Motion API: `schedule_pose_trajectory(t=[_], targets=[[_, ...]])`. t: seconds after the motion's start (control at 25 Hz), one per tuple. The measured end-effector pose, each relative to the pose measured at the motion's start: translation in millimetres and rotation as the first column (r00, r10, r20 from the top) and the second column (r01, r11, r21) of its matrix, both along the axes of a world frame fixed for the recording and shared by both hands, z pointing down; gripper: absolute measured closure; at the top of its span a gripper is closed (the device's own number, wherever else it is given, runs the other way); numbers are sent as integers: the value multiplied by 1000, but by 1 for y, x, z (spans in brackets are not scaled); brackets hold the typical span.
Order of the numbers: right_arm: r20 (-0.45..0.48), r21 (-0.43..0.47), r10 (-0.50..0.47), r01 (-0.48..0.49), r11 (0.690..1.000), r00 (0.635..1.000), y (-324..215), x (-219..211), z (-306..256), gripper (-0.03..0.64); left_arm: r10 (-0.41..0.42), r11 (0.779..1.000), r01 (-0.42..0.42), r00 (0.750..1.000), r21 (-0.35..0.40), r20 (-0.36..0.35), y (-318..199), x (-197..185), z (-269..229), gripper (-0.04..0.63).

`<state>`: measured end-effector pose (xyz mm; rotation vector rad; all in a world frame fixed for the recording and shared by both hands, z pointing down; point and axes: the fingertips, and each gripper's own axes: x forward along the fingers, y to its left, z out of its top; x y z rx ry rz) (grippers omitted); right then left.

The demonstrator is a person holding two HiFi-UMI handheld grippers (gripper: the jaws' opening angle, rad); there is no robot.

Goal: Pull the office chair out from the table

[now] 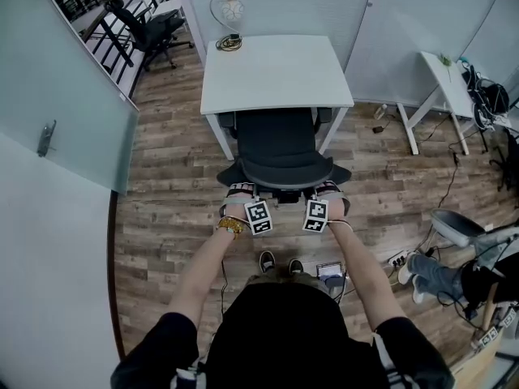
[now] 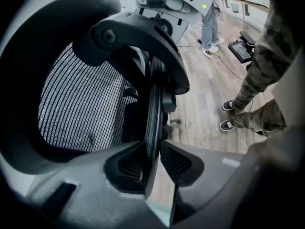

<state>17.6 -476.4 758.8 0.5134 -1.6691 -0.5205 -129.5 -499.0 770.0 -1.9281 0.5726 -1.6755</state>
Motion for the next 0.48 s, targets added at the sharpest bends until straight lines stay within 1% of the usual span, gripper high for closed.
schedule_pose_trajectory(t=[0.2,0.48], targets=[[25,3,-22,22,1000,999,18,10,0,543,-27,1000,27,1000,-8,11,14,10,1,489],[64,7,-45,44,999,997,36,19,-1,541,-39,999,39,999,1,13,32,18,0,489]])
